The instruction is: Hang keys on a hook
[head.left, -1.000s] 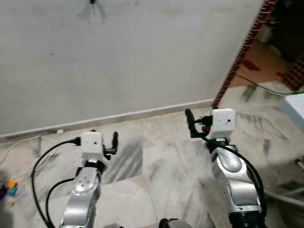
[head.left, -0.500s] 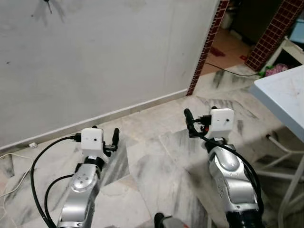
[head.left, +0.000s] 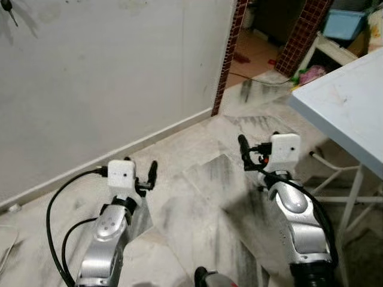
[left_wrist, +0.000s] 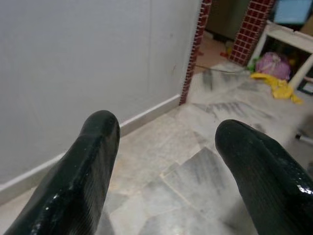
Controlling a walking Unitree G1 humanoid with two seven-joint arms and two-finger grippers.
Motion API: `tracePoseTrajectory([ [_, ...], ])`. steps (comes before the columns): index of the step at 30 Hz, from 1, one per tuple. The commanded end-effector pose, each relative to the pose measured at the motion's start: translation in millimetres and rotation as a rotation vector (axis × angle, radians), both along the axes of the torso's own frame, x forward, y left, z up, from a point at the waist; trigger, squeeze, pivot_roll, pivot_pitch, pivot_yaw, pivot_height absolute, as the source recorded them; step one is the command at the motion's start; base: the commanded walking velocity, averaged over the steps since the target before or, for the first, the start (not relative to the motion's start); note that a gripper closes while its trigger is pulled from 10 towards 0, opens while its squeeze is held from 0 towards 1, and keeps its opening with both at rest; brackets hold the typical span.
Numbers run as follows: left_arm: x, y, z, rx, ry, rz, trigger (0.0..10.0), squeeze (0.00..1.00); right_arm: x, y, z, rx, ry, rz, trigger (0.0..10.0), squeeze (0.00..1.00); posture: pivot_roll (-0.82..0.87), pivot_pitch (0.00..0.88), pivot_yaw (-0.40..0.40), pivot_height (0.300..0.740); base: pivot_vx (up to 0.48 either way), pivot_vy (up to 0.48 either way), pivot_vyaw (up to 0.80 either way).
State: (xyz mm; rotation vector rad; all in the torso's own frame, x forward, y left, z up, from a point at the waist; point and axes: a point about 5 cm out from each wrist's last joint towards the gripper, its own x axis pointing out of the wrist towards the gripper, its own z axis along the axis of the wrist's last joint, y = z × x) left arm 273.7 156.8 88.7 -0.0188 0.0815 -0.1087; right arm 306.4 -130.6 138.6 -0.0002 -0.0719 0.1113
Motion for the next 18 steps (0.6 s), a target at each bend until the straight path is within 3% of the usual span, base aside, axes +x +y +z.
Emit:
tracePoseTrajectory([
  [1, -0.4, -3.7, 0.9, -0.011, 0.001, -0.018, 10.0, 0.0, -0.1, -7.4, -2.1, -0.007, 0.009, -0.027, 10.0, 0.0, -0.04, 0.139, -0.018, 0.74, 0.0, 0.0, -0.77],
  [18, 1.9, -2.2, 2.3, -0.012, 0.01, -0.05, 10.0, 0.0, -1.7, -15.2, -4.0, -0.009, -0.003, -0.118, 10.0, 0.0, -0.05, 0.152, 0.028, 0.74, 0.0, 0.0, -0.78],
])
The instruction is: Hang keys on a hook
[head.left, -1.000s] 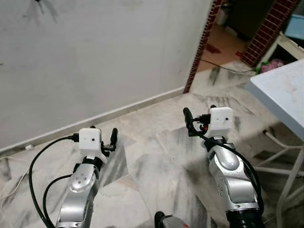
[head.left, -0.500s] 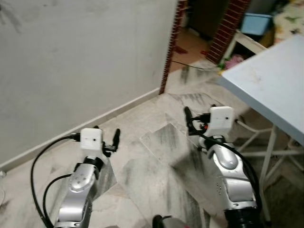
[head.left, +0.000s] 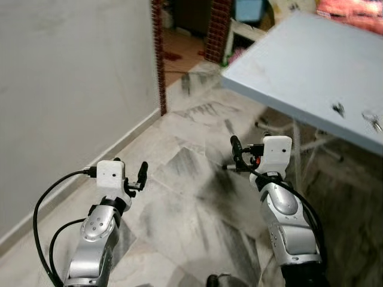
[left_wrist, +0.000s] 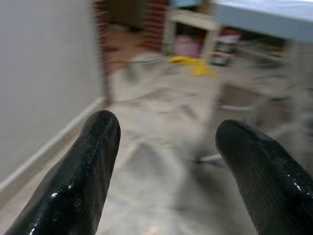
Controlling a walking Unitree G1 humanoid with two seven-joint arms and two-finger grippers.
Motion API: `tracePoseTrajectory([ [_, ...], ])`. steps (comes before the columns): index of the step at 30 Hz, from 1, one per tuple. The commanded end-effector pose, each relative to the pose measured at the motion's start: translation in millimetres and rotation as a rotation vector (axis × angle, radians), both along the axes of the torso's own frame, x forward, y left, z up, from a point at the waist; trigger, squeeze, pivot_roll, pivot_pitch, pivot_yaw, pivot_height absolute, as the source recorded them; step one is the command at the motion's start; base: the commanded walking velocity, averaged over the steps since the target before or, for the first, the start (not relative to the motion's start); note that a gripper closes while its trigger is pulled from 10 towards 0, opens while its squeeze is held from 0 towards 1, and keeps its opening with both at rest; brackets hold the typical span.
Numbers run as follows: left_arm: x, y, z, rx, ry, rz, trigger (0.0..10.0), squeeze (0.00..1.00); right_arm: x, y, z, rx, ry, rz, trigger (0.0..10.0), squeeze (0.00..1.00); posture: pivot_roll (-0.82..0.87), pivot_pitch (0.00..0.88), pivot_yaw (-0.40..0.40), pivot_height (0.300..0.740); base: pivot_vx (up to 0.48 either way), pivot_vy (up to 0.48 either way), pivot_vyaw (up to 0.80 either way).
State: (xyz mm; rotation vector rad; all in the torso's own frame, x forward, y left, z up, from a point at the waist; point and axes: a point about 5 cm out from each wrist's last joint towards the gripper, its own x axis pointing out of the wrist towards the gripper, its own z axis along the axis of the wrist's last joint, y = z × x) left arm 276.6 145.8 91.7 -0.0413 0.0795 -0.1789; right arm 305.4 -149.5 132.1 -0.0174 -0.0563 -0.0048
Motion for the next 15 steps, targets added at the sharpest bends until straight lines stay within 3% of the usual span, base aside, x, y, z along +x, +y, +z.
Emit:
tracePoseTrajectory([
  [1, -0.8, 9.1, -1, 0.016, 0.012, 0.014, 10.0, 0.0, -0.7, 2.5, 3, 0.003, -0.022, -0.011, 10.0, 0.0, -0.05, 0.152, 0.037, 0.74, 0.0, 0.0, -0.77],
  [11, 9.6, 11.4, 5, 0.043, -0.006, -0.018, 10.0, 0.0, -4.0, -1.3, 3, 0.008, -0.042, -0.062, 10.0, 0.0, -0.06, 0.148, 0.071, 0.74, 0.0, 0.0, -0.78],
  [15, 10.3, 2.6, 5, 0.026, -0.012, -0.027, 10.0, 0.0, -5.8, -1.3, 2, 0.006, -0.046, -0.068, 10.0, 0.0, -0.07, 0.147, 0.066, 0.74, 0.0, 0.0, -0.78],
])
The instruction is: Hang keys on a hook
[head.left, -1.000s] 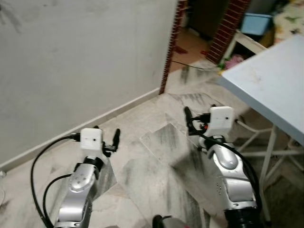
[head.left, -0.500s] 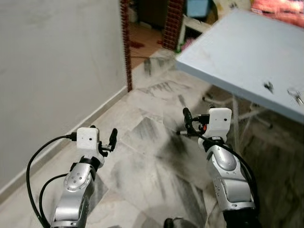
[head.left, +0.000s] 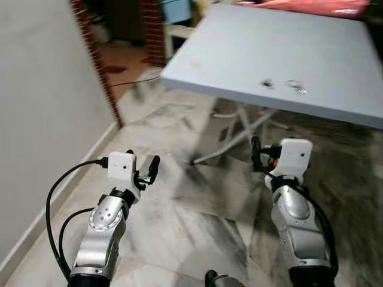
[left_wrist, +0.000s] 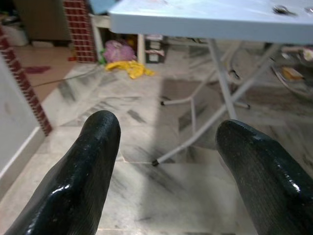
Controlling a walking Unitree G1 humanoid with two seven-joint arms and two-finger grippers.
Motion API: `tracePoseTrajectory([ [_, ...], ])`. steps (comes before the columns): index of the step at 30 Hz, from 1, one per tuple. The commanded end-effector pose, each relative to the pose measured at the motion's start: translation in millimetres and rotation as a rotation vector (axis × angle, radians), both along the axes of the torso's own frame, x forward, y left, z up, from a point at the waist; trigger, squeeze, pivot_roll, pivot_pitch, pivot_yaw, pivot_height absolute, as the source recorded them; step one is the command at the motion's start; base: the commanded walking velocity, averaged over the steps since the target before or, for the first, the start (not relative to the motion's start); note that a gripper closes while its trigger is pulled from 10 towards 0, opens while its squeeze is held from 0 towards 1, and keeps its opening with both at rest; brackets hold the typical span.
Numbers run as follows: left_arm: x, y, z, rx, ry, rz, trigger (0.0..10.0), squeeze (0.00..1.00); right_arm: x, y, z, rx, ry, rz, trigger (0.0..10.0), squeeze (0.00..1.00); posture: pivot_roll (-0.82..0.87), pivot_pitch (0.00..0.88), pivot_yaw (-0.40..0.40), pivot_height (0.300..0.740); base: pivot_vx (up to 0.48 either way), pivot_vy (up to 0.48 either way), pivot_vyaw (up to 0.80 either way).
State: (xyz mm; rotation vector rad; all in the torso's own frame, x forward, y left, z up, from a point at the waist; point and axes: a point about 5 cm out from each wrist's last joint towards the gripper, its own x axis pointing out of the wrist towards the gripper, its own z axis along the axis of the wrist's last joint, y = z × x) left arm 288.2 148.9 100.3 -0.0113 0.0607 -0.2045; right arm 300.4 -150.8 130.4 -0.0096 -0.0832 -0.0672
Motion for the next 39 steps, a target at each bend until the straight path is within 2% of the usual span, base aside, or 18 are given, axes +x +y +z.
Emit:
tracePoseTrajectory([
  [1, -1.7, -2.2, -3.5, -0.005, 0.01, -0.005, 10.0, 0.0, -0.6, -0.1, 3.8, -0.007, -0.021, -0.002, 10.0, 0.0, -0.07, 0.147, 0.062, 0.74, 0.0, 0.0, 0.0],
  [14, -2.6, -6.2, -3.5, -0.049, -0.014, 0.03, 10.0, 0.0, 5.7, 4.0, 11.1, -0.044, -0.035, 0.064, 10.0, 0.0, -0.07, 0.152, 0.01, 0.74, 0.0, 0.0, 0.0],
  [16, -2.7, -7.1, -3.9, -0.055, -0.013, 0.036, 10.0, 0.0, 6.5, 4.1, 10.2, -0.022, -0.02, 0.064, 10.0, 0.0, -0.07, 0.15, 0.002, 0.74, 0.0, 0.0, -0.8],
  [26, -2.7, -8.7, -2.1, -0.07, -0.027, 0.014, 10.0, 0.0, 7.9, 4.0, 11.8, -0.052, -0.027, 0.066, 10.0, 0.0, -0.07, 0.151, 0.006, 0.74, 0.0, 0.0, -0.78],
  [35, -2.5, -9.9, -0.2, -0.073, -0.037, -0.01, 10.0, 0.0, 5.3, 7.5, 10.9, -0.059, -0.036, 0.076, 10.0, 0.0, -0.07, 0.152, 0.012, 0.74, 0.0, 0.0, 0.0],
  [39, -3.8, -12.0, -0.9, -0.074, -0.035, -0.026, 10.0, 0.0, 5.2, 7.2, 10.7, -0.061, -0.036, 0.075, 10.0, 0.0, -0.07, 0.153, 0.01, 0.74, 0.296, 0.0, 0.0],
])
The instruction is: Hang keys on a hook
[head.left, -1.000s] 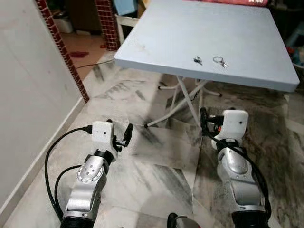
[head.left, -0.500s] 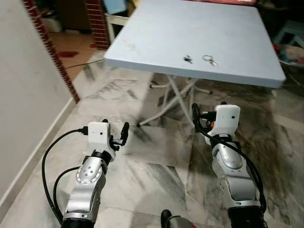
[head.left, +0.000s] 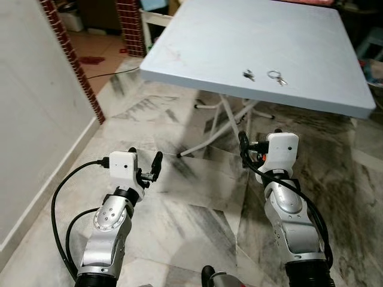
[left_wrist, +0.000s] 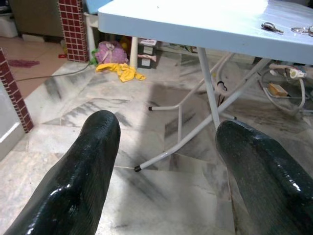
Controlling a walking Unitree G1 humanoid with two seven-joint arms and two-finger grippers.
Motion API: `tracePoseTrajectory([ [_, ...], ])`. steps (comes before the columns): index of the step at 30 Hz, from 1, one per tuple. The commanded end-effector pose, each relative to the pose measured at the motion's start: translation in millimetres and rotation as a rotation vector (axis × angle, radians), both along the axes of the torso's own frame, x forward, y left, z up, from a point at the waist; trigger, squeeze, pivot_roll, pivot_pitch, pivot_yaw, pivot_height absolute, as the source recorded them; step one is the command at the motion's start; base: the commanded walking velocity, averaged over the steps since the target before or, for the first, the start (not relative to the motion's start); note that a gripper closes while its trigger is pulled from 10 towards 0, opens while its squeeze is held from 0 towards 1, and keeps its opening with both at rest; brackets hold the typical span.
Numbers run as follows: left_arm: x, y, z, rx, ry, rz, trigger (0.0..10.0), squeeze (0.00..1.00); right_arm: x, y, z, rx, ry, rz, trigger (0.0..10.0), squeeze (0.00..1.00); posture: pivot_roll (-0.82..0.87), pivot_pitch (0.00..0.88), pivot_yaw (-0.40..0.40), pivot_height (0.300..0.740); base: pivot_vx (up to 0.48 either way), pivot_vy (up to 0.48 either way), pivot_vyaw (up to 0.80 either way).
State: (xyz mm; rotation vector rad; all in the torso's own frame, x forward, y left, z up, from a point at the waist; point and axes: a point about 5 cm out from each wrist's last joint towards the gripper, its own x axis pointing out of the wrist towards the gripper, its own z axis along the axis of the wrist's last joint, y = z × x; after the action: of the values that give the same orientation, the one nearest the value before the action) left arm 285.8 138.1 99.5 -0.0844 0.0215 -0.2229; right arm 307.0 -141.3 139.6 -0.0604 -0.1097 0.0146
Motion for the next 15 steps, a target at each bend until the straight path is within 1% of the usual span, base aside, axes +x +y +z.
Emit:
tracePoseTrajectory([
  [1, -1.6, -1.2, -0.1, 0.003, -0.003, -0.011, 10.0, 0.0, -1.1, -2.6, 1.6, -0.006, -0.012, -0.005, 10.0, 0.0, -0.07, 0.153, 0.01, 0.74, 0.307, 0.0, 0.0],
  [4, -1.7, -1.1, 0.0, 0.003, -0.004, -0.011, 10.0, 0.0, -0.3, -2.9, 1.2, 0.002, -0.006, -0.007, 10.0, 0.0, -0.07, 0.154, 0.01, 0.74, 0.312, 0.0, 0.0],
  [5, -1.9, -1.1, -0.1, 0.004, -0.003, -0.011, 10.0, 0.0, 0.1, -2.7, 0.7, 0.004, -0.002, -0.007, 10.0, 0.0, -0.07, 0.154, 0.01, 0.74, 0.311, 0.0, -0.44],
  [15, -3.2, -1.6, -2.1, 0.002, 0.005, -0.015, 10.0, 0.0, -1.2, -1.2, -0.8, 0.012, 0.004, 0.0, 10.0, 0.0, -0.07, 0.157, 0.01, 0.74, 0.306, 0.0, -0.77],
])
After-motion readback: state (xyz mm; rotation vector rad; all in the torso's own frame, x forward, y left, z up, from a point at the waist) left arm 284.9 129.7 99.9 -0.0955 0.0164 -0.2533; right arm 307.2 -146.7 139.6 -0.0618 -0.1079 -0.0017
